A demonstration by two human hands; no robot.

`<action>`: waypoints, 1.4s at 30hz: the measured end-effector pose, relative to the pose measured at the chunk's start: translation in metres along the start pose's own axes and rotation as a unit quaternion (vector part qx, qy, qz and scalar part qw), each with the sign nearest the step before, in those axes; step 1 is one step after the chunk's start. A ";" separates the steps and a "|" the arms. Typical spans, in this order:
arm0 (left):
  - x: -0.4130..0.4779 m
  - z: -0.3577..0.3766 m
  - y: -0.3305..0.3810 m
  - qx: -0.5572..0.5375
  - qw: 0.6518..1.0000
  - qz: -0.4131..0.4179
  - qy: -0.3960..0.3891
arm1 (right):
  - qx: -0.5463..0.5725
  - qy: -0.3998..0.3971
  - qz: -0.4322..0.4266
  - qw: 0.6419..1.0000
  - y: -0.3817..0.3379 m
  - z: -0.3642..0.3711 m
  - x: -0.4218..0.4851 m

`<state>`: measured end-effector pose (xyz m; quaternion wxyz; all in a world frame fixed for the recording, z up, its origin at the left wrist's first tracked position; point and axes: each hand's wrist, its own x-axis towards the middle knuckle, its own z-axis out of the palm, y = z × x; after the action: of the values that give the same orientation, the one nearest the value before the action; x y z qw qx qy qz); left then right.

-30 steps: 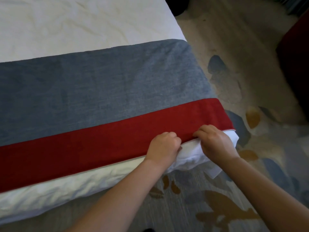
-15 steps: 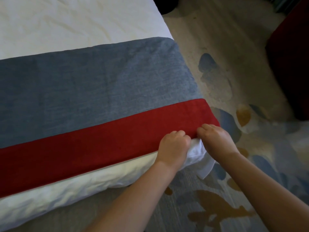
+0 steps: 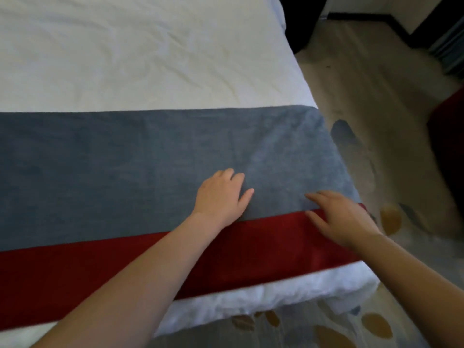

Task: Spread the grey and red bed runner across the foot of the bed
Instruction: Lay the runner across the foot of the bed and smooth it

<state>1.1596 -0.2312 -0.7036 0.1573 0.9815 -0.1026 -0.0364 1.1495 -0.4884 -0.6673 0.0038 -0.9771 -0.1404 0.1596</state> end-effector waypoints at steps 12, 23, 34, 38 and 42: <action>0.041 -0.067 -0.206 0.085 0.995 -0.037 -0.027 | 0.021 0.023 0.015 0.999 -0.178 -0.012 0.178; 0.155 -0.050 -0.285 0.112 0.984 -0.138 -0.011 | 0.051 0.088 -0.009 0.995 -0.153 -0.022 0.343; 0.176 -0.054 -0.329 0.020 0.995 -0.093 -0.037 | 0.017 0.035 -0.038 0.999 -0.148 -0.009 0.382; 0.161 -0.075 -0.382 0.020 0.991 -0.092 -0.098 | 0.030 0.020 -0.028 0.999 -0.180 -0.017 0.385; 0.131 -0.112 -0.454 -0.019 0.971 -0.126 -0.203 | 0.047 -0.013 -0.092 0.995 -0.273 -0.020 0.400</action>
<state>1.3852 0.1970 -0.7462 0.1463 0.9555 -0.0068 -0.2560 1.4450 -0.1150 -0.7586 0.0621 -0.9565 -0.2225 0.1780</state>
